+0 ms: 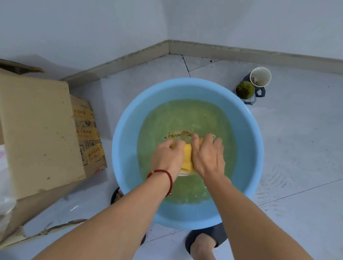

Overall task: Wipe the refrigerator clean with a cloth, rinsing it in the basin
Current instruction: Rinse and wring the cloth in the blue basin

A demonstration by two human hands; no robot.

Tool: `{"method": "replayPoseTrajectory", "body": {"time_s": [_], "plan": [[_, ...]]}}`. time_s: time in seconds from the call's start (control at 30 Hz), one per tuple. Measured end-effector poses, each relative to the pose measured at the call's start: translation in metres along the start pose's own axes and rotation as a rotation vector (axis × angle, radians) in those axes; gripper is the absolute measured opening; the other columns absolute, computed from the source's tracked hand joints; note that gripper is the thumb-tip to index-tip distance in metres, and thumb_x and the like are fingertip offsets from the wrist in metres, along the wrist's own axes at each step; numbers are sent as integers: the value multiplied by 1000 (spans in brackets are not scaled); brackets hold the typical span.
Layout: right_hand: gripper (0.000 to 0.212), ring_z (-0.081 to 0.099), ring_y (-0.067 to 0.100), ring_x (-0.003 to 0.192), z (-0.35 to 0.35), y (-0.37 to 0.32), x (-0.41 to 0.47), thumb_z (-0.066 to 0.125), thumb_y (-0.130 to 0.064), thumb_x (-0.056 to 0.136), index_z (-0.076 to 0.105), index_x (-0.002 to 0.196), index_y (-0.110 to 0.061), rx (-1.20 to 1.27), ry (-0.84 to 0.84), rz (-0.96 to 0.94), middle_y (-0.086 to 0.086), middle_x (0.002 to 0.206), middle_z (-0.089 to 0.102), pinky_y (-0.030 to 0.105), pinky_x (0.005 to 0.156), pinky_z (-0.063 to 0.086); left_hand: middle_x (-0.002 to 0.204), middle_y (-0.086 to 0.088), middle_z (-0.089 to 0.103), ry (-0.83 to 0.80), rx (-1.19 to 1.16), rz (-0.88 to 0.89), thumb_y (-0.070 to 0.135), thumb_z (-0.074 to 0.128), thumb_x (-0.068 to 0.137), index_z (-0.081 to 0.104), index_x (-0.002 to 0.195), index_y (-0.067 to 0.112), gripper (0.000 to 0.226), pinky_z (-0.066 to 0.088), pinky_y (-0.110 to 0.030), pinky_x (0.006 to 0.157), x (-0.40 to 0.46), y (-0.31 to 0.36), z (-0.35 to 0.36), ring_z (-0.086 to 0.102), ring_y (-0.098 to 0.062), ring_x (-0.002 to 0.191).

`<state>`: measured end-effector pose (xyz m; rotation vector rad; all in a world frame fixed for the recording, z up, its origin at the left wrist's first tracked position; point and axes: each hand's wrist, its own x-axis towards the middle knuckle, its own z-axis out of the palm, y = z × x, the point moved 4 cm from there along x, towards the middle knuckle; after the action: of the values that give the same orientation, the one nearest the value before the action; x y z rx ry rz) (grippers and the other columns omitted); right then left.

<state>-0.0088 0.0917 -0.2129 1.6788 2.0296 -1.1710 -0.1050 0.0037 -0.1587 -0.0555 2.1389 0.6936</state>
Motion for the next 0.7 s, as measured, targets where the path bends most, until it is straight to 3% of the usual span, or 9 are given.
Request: {"method": "replayPoseTrajectory", "body": {"time_s": [0.13,0.2,0.3,0.4,0.47,0.5,0.57,0.63,0.7], "plan": [[47,34,33,132,-30,14,-21,39,-67,101,53,133,-36,-73,-6,-63,9,141,35,56,103,43,74,5,46,-99,-11,183,25,68,84,45,57,10,38,34,-27,55,-29,25,-26,43,-14,59],[42,32,34,141,-51,15,-41,50,-42,106,47,147,-37,13,49,-210,9,155,28,57,110,42,53,10,40,-203,-42,232,16,72,85,52,60,3,35,37,-17,48,-51,37,-35,40,-6,48],[90,16,21,158,-58,5,-76,66,3,84,31,156,-38,153,-104,-507,-10,166,20,44,125,27,53,5,48,-316,-63,279,20,75,90,59,73,-9,37,41,-12,46,-75,47,-44,46,-4,48],[99,14,8,158,-51,-13,-94,87,-13,78,26,148,-51,230,-190,-572,-27,165,14,27,124,22,62,-6,54,-369,-18,338,34,69,95,65,74,-1,41,45,-21,59,-89,59,-57,51,-11,58],[74,50,5,136,-61,-23,-94,90,-21,75,52,134,-44,339,-97,-487,-14,148,54,33,109,47,77,-16,67,-408,-46,274,41,59,100,72,83,3,43,56,-36,77,-92,62,-69,65,-22,72],[55,61,-3,109,-68,-26,-93,89,-19,74,60,116,-41,362,-67,-443,-15,119,68,30,90,54,89,-16,73,-402,-79,216,40,57,101,76,89,7,40,58,-43,87,-92,60,-77,71,-27,85],[45,55,0,69,-84,-32,-91,86,-13,72,51,87,-37,292,-47,-391,-17,75,58,22,61,43,103,-9,76,-362,-96,177,30,56,100,80,91,26,26,56,-52,97,-84,57,-91,72,-27,103],[48,48,8,61,-99,-37,-94,82,-8,71,43,84,-32,193,-83,-391,-12,69,50,23,52,34,122,-5,71,-399,-112,139,12,52,92,78,106,37,38,60,-51,92,-76,53,-98,72,-25,105],[50,49,13,61,-113,-42,-100,79,-3,70,47,92,-34,200,-142,-409,-8,71,53,22,50,38,132,-2,59,-490,-57,98,-3,54,87,64,132,29,56,62,-42,88,-73,45,-96,70,-24,107]]}}
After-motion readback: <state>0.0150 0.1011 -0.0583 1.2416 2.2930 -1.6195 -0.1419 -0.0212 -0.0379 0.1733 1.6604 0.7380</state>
